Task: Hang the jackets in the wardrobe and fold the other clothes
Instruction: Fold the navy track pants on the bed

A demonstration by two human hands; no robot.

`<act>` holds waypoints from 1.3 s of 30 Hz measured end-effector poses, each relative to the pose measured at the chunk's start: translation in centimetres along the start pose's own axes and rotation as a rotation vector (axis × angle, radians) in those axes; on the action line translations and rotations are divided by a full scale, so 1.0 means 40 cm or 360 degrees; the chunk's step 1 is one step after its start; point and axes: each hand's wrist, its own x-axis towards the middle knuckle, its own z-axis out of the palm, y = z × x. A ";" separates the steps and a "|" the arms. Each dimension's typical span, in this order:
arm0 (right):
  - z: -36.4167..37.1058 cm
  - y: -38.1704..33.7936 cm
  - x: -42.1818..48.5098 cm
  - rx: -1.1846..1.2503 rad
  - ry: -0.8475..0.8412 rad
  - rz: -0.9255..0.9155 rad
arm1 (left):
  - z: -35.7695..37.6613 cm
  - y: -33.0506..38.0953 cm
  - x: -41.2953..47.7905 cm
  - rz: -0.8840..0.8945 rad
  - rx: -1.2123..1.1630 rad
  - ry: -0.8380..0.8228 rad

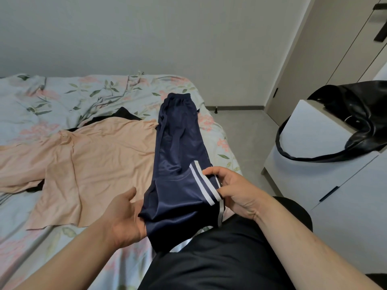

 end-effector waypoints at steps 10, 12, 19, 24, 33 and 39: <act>-0.002 0.031 -0.018 -0.0017 0.0303 0.0164 | 0.010 -0.056 0.015 0.0308 0.0408 0.0165; -0.007 0.025 -0.021 0.0009 0.0343 0.0303 | 0.014 -0.065 0.010 0.0398 0.0528 0.0208; -0.001 0.024 -0.054 -0.0334 0.0268 0.0294 | 0.003 -0.072 -0.032 0.0229 0.0527 0.0016; -0.005 0.034 -0.062 -0.0126 0.0382 0.0316 | -0.020 -0.079 -0.023 0.0302 0.0520 0.0062; 0.014 0.051 -0.050 -0.0712 0.0612 0.0364 | -0.011 -0.118 -0.026 0.0346 0.0945 0.0209; 0.019 0.056 -0.067 -0.0666 0.0420 0.0276 | 0.007 -0.157 -0.014 0.0266 0.1159 0.0166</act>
